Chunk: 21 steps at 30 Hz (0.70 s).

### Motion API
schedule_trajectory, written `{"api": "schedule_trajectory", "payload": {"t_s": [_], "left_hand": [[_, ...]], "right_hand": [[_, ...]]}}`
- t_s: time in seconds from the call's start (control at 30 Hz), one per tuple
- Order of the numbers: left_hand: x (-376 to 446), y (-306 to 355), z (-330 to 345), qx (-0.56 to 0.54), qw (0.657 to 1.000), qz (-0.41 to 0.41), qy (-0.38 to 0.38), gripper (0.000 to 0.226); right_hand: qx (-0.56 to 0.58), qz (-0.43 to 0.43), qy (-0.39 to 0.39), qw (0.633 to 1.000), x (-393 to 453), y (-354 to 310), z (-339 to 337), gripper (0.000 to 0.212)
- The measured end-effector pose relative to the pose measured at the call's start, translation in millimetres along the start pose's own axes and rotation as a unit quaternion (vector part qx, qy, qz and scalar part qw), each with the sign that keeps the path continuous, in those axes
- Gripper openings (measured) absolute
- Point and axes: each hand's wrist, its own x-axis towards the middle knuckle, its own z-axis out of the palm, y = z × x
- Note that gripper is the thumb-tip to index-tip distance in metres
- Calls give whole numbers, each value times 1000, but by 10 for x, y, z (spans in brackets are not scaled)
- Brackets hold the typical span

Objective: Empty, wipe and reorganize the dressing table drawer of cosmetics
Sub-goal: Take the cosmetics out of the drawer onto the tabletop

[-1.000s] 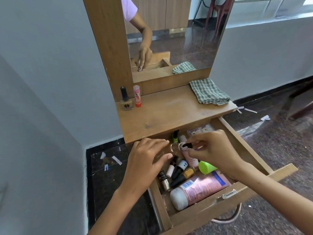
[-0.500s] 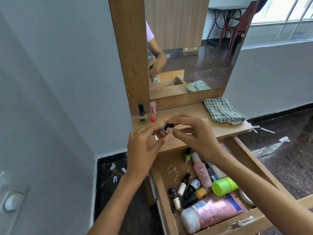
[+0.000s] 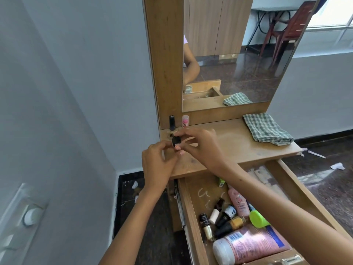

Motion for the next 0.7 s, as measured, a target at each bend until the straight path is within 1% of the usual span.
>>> {"api": "schedule_trajectory", "payload": {"t_s": [0.1,0.17,0.23,0.33,0.43,0.53,0.57,0.63,0.67,0.7], "left_hand": [[17,-27,16,4,1000,-6,17,20],[46,-36,21,4,1000,-6,15,26],[86,-71,30,15,1000,-4,24,31],[131,-131,44,36,999,5,28,33],[125,-151,52,51,998,24,18,32],[41,-112,31,69,996,56,24,30],[-18,-96,18,78,994,65,32,32],[-166,-65,-13,101,990,86,45,34],[-260,-45,-24,112,988,100,43,34],[-348,-28,-35,121,985,117,38,33]], "right_hand": [[1,19,5,1000,-45,60,-11,32],[0,32,7,999,-120,98,-101,35],[-24,21,8,999,-246,122,-247,29],[-61,-35,-15,997,-510,168,-475,16],[-97,-66,-89,989,-778,218,-630,9],[-145,-52,-166,974,-997,277,-741,19],[-159,-38,-199,966,-1059,304,-768,22],[-184,-12,-278,943,-1152,364,-791,18],[-195,-5,-311,930,-1196,392,-779,17],[-204,-7,-335,920,-1214,411,-756,20]]}}
